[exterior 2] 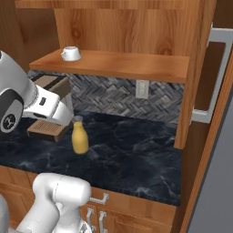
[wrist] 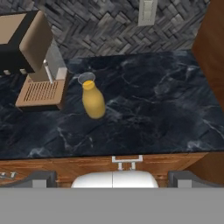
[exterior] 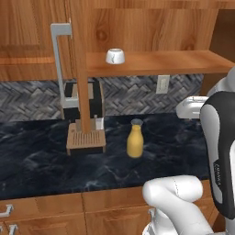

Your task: There is a tray on the dining counter. Grab the cup, mug, and pitcher and place them on the tray. The pitcher may be placed next to the tray if it cannot fit the tray.

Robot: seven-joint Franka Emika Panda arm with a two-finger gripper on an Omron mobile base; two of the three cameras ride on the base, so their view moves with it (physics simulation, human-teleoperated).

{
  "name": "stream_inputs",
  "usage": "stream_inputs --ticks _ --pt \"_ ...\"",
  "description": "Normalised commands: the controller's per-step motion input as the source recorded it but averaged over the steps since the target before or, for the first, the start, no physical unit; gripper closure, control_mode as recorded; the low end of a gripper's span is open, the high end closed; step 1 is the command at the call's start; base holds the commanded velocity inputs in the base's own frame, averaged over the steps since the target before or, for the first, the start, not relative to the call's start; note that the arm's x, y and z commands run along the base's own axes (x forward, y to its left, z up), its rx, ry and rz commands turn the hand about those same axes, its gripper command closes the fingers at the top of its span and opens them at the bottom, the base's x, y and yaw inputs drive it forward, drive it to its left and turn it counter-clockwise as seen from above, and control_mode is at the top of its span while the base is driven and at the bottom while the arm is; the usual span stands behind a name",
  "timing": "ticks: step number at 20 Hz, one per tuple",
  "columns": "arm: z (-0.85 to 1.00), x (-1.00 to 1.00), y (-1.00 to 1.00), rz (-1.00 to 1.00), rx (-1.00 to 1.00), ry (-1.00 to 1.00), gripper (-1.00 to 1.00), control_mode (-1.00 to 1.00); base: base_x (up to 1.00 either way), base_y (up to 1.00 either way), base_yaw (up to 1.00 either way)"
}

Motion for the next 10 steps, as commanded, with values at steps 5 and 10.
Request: stream_inputs --ticks 5,10 --pt "0.0 0.0 0.0 0.0 0.0 0.0 -1.0 1.0 0.18 0.06 -0.06" --pt "0.0 0.0 0.0 0.0 0.0 0.0 -1.0 1.0 0.1 0.12 -0.15"
